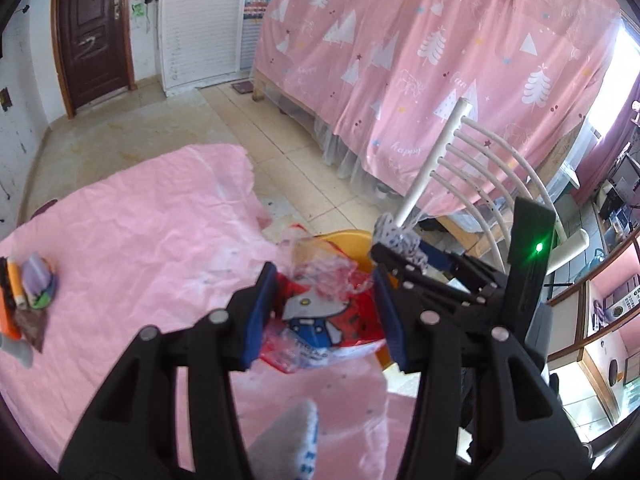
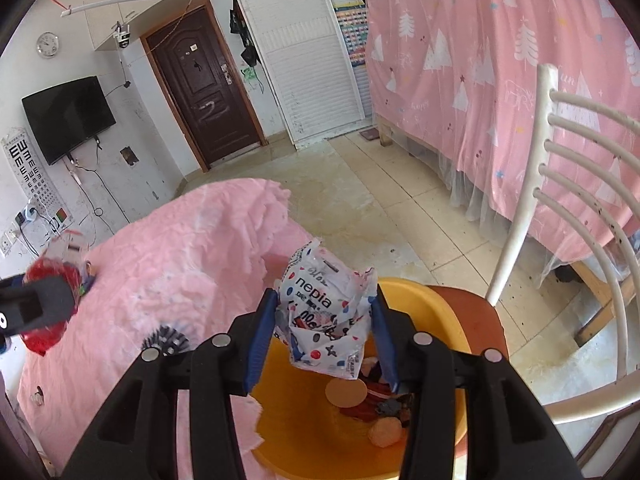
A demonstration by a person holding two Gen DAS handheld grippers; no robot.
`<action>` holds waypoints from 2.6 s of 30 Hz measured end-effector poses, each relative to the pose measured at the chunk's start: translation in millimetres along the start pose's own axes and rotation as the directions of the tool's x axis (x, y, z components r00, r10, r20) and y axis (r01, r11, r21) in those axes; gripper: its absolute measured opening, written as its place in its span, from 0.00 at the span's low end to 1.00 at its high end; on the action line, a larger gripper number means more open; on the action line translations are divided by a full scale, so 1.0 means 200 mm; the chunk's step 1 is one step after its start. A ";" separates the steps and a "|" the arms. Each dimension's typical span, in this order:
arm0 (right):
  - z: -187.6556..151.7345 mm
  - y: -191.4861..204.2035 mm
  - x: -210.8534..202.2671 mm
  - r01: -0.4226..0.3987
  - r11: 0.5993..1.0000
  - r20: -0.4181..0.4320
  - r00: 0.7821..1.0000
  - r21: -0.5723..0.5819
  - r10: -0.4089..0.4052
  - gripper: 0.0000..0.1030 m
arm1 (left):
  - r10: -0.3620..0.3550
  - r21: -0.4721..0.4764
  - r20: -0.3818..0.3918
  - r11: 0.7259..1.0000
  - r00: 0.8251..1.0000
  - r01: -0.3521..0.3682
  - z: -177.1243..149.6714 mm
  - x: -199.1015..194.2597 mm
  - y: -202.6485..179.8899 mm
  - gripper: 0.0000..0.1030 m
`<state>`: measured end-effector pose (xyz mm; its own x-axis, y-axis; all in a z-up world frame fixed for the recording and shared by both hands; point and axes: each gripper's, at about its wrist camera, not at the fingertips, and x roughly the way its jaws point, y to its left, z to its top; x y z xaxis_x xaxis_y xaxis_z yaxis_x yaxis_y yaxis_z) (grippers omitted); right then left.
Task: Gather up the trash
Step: 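Carry both bags to the orange basin and open both tools to drop them, then move both open tools back over the bed clutter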
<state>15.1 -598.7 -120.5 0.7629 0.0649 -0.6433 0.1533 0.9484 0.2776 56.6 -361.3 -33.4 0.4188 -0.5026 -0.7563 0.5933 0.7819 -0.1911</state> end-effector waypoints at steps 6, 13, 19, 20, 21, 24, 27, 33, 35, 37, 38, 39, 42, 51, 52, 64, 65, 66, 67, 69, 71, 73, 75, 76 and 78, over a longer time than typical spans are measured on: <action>-0.02 -0.05 0.01 -0.004 1.000 -0.008 1.000 0.010 0.004 0.43 | -0.021 -0.002 -0.013 1.000 1.000 0.021 0.04 0.12 -0.10 0.48; -0.05 -0.15 0.05 0.001 0.999 -0.022 1.000 0.047 0.000 0.49 | -0.047 -0.016 -0.033 0.999 0.998 0.047 0.07 0.21 -0.15 0.59; -0.06 -0.16 0.05 -0.005 0.998 -0.024 1.000 0.056 0.006 0.49 | -0.051 -0.013 -0.044 0.999 0.998 0.050 0.06 0.22 -0.17 0.59; -0.05 -0.15 0.05 -0.005 0.999 -0.023 1.000 0.053 0.006 0.50 | -0.052 -0.015 -0.040 0.999 0.998 0.051 0.06 0.21 -0.17 0.59; -0.05 -0.14 0.04 -0.002 0.999 -0.022 1.000 0.050 0.003 0.50 | -0.054 -0.016 -0.037 0.998 0.998 0.053 0.06 0.20 -0.16 0.59; -0.04 -0.10 0.03 0.003 0.999 -0.016 1.000 0.038 -0.003 0.51 | -0.058 -0.025 -0.021 0.998 0.998 0.057 0.06 0.15 -0.13 0.59; -0.01 -0.05 0.00 0.015 1.000 -0.008 1.000 0.019 -0.015 0.52 | -0.062 -0.037 -0.001 0.997 0.998 0.062 0.06 0.08 -0.07 0.59; 0.06 0.09 -0.04 0.021 0.999 0.015 1.000 -0.027 -0.020 0.54 | -0.070 -0.073 0.039 0.995 0.997 0.072 0.05 -0.04 0.07 0.59; 0.09 0.16 -0.05 0.019 0.999 0.019 1.000 -0.046 -0.018 0.55 | -0.071 -0.088 0.051 0.993 0.996 0.075 0.05 -0.08 0.12 0.59; 0.12 0.24 -0.05 0.015 0.997 0.023 1.000 -0.073 -0.013 0.55 | -0.069 -0.103 0.065 0.992 0.996 0.075 0.04 -0.12 0.17 0.59; 0.13 0.28 -0.05 0.012 0.996 0.024 1.000 -0.087 -0.010 0.56 | -0.066 -0.113 0.074 0.991 0.995 0.074 0.04 -0.14 0.21 0.59; 0.15 0.32 -0.05 0.011 0.995 0.026 1.000 -0.104 -0.009 0.56 | -0.061 -0.122 0.082 0.990 0.995 0.071 0.04 -0.16 0.24 0.60; 0.18 0.46 -0.03 0.008 0.988 0.027 1.000 -0.155 -0.003 0.58 | -0.038 -0.157 0.098 0.986 0.994 0.053 0.02 -0.22 0.34 0.64; 0.24 0.82 0.04 -0.029 0.968 0.015 0.999 -0.251 0.034 0.61 | 0.036 -0.231 0.145 0.973 0.989 -0.002 -0.03 -0.39 0.60 0.64; 0.24 0.86 0.05 -0.034 0.964 0.013 0.999 -0.264 0.039 0.61 | 0.050 -0.243 0.146 0.970 0.988 -0.013 -0.04 -0.41 0.64 0.64; 0.27 1.35 0.19 -0.113 0.923 -0.032 0.994 -0.367 0.109 0.64 | 0.256 -0.302 0.152 0.932 0.955 -0.202 -0.09 -0.59 1.04 0.68; 0.26 1.38 0.21 -0.117 0.919 -0.038 0.993 -0.375 0.111 0.64 | 0.270 -0.307 0.150 0.927 0.951 -0.215 -0.09 -0.61 1.08 0.70; 0.26 1.43 0.23 -0.124 0.914 -0.047 0.992 -0.387 0.115 0.64 | 0.280 -0.314 0.147 0.923 0.949 -0.224 -0.10 -0.62 1.13 0.73; 0.26 1.46 0.24 -0.128 0.910 -0.052 0.992 -0.394 0.117 0.65 | 0.288 -0.320 0.146 0.919 0.947 -0.230 -0.11 -0.63 1.16 0.73; 0.25 1.53 0.28 -0.139 0.902 -0.066 0.990 -0.408 0.122 0.65 | 0.314 -0.333 0.137 0.908 0.939 -0.255 -0.13 -0.66 1.25 0.73; 0.25 1.60 0.32 -0.152 0.896 -0.081 0.988 -0.418 0.130 0.66 | 0.331 -0.346 0.120 0.897 0.936 -0.273 -0.15 -0.68 1.33 0.73; 0.25 1.64 0.36 -0.169 0.893 -0.096 0.985 -0.418 0.141 0.68 | 0.348 -0.360 0.096 0.886 0.932 -0.294 -0.16 -0.68 1.41 0.76; 0.25 1.68 0.40 -0.185 0.890 -0.112 0.982 -0.417 0.152 0.69 | 0.368 -0.369 0.064 0.873 0.928 -0.320 -0.19 -0.67 1.49 0.76; 0.25 1.71 0.42 -0.192 0.887 -0.121 0.980 -0.420 0.155 0.69 | 0.370 -0.372 0.057 0.870 0.927 -0.324 -0.20 -0.67 1.51 0.76; 0.24 1.75 0.47 -0.199 0.881 -0.140 0.978 -0.430 0.153 0.69 | 0.370 -0.379 0.031 0.864 0.929 -0.331 -0.22 -0.65 1.57 0.76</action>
<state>170.6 -274.3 -50.3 0.6815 0.2522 -0.6869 -0.2872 0.9556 0.0660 157.8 -34.7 -23.1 0.6296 -0.1892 -0.7535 0.1139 0.9819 -0.1515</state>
